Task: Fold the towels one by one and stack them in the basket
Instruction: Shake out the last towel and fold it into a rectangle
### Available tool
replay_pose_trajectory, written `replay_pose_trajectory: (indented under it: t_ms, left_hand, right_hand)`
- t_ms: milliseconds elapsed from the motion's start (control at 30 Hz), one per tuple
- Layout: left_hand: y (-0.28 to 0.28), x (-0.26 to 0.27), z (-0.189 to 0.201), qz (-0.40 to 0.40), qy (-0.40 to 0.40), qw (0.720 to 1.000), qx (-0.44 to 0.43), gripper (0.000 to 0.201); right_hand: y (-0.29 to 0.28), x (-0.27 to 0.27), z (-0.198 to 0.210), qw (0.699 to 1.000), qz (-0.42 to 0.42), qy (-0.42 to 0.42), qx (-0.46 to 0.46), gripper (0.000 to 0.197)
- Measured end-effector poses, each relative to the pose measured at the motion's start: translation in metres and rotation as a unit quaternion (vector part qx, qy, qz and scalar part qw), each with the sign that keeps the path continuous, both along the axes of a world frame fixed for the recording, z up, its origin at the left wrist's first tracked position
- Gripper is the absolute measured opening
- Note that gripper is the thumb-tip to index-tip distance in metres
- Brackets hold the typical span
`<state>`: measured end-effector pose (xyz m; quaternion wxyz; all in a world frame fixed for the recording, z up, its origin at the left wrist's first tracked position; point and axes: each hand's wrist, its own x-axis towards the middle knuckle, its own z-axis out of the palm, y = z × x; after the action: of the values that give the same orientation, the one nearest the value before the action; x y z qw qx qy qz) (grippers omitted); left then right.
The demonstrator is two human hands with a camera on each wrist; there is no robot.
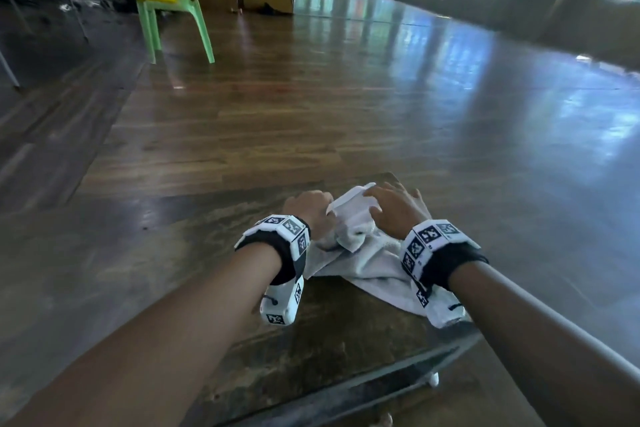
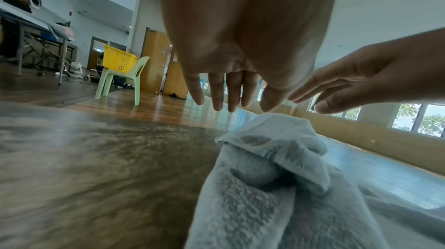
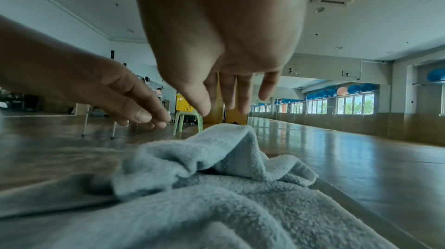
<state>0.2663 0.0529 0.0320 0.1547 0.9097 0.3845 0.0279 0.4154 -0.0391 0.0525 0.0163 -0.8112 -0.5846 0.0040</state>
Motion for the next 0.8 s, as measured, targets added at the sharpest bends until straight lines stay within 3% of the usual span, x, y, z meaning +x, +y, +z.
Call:
replay_pose_trajectory:
  t_ms: [167, 333, 433, 500, 733, 800]
  left_hand:
    - [0.012, 0.031, -0.025, 0.017, 0.046, 0.998, -0.024, 0.029]
    - [0.019, 0.031, -0.042, 0.027, 0.008, 0.996, -0.083, 0.041]
    - [0.016, 0.023, -0.046, 0.002, -0.013, 0.996, -0.086, 0.032]
    - [0.007, 0.017, -0.045, -0.004, -0.012, 0.998, -0.064, 0.021]
    - [-0.01, -0.015, 0.008, -0.042, -0.103, 0.994, 0.006, 0.011]
    - [-0.01, -0.029, 0.039, -0.059, -0.148, 0.986, -0.047, 0.017]
  right_hand:
    - [0.028, 0.028, -0.017, 0.999, -0.034, -0.01, -0.04, 0.047]
    - [0.021, 0.028, -0.029, 0.999, -0.035, 0.033, -0.005, 0.043]
    - [0.01, 0.019, -0.025, 0.997, -0.012, 0.051, -0.061, 0.046]
    - [0.003, 0.014, -0.02, 0.995, -0.003, 0.049, -0.084, 0.032]
    - [-0.02, -0.005, 0.021, 0.998, 0.001, 0.055, -0.034, 0.022]
    - [-0.023, -0.013, 0.049, 0.999, 0.006, 0.046, 0.014, 0.018]
